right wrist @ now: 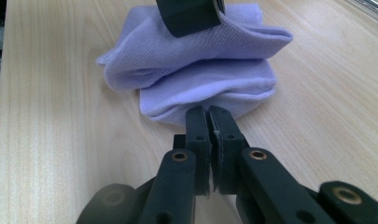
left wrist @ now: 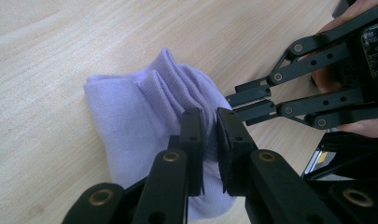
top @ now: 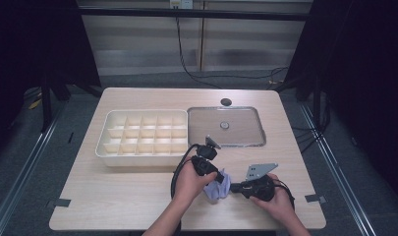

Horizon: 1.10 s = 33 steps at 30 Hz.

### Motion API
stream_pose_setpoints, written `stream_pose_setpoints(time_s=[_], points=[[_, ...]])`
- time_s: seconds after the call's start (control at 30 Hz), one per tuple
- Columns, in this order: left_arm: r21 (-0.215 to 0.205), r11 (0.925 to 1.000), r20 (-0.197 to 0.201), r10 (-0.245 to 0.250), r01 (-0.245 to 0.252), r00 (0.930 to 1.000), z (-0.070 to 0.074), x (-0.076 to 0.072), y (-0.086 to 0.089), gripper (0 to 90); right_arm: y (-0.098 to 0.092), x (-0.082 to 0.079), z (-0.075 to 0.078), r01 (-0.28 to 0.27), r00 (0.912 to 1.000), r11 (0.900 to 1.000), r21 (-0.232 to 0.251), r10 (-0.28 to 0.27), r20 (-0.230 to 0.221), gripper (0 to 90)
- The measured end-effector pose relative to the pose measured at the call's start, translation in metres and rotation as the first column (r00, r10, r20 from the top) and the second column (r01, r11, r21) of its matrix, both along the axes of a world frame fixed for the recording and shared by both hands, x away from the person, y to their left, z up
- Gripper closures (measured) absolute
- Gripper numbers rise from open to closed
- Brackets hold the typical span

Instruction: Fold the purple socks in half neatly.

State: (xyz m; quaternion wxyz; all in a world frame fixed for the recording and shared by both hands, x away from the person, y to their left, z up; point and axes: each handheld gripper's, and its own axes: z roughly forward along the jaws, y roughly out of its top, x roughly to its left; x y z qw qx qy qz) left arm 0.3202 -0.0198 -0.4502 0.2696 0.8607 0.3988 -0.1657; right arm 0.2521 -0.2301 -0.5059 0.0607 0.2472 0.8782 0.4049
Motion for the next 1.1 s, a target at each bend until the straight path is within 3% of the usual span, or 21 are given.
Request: stream_pose_setpoints(time_s=[0.8,1.1], points=[[-0.006,1.0000,0.006,-0.005,0.005,1.0000,-0.0029,-0.0029,-0.0078,78.8,-0.0005,0.0002,-0.0004,0.001,1.0000,1.000,0.005,-0.001,-0.001,86.8],[-0.014,0.9998,0.021,-0.012,0.012,0.9997,0.0035,-0.0035,-0.0077,75.7,-0.0007,0.0004,-0.0005,0.000,1.0000,1.000,0.007,0.000,-0.001,86.8]])
